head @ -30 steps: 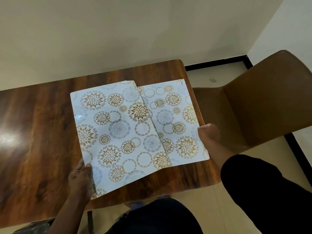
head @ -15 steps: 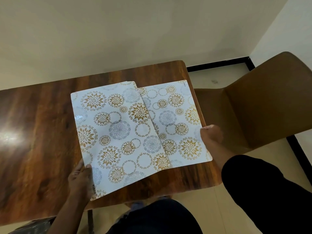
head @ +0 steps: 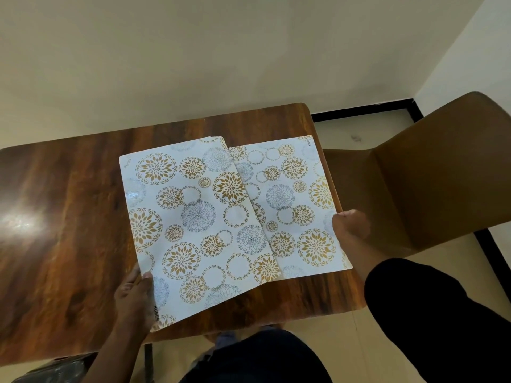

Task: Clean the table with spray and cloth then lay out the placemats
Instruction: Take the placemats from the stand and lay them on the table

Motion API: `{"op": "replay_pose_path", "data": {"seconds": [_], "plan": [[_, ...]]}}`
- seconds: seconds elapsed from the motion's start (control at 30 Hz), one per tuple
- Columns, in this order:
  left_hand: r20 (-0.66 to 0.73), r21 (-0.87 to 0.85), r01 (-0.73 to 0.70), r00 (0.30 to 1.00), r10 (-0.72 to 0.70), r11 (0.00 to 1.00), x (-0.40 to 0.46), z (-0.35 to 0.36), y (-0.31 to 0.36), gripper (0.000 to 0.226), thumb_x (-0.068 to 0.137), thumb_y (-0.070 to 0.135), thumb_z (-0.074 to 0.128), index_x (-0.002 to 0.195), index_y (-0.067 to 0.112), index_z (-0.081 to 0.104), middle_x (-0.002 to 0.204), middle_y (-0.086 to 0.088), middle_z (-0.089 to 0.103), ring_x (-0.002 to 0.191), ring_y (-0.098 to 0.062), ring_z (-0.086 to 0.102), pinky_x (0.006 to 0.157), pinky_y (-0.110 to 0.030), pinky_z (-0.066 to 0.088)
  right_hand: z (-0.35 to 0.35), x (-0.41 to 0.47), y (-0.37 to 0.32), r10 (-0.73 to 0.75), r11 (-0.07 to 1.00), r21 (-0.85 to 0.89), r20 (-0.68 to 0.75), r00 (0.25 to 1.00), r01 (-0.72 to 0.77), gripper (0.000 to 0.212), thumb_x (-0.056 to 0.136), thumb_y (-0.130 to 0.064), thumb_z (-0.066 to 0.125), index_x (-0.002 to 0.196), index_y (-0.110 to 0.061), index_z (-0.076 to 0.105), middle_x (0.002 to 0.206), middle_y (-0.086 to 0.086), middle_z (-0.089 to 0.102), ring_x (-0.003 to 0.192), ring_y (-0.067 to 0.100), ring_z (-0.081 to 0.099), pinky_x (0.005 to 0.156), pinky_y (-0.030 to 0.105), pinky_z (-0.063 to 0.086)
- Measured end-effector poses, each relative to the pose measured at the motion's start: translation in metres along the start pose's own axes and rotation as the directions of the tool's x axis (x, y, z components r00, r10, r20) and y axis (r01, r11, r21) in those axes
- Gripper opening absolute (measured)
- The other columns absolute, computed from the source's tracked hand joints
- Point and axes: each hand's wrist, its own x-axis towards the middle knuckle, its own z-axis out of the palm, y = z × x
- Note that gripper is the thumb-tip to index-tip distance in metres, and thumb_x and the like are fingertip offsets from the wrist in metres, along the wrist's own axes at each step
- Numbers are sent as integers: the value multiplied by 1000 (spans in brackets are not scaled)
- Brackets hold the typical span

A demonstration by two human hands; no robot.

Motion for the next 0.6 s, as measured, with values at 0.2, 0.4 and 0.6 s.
{"op": "replay_pose_path", "data": {"seconds": [0.2,0.4,0.6], "plan": [[-18,-21,-6,1000,5,1000,-1,-2,0,46,117,7,46,160,17,56,148,-12,69,113,-36,74,79,-45,67,5,3,5,-45,998,-42,-11,999,44,7,94,-27,63,94,-21,66,92,0,68,75,16,60,57,25,42],[5,-9,-5,1000,5,1000,-5,2,2,45,117,6,46,160,17,56,141,-7,71,108,-31,75,69,-37,70,16,-13,11,-190,982,-2,-46,981,190,31,93,-35,66,118,-19,54,118,6,65,95,23,63,74,36,54],[20,-35,9,1000,-8,999,-14,12,4,43,117,5,44,157,16,57,130,1,73,107,-27,72,64,-32,69,49,-63,24,-702,580,-368,225,675,726,62,92,-56,55,145,-25,47,150,12,46,136,34,43,104,52,41]]}}
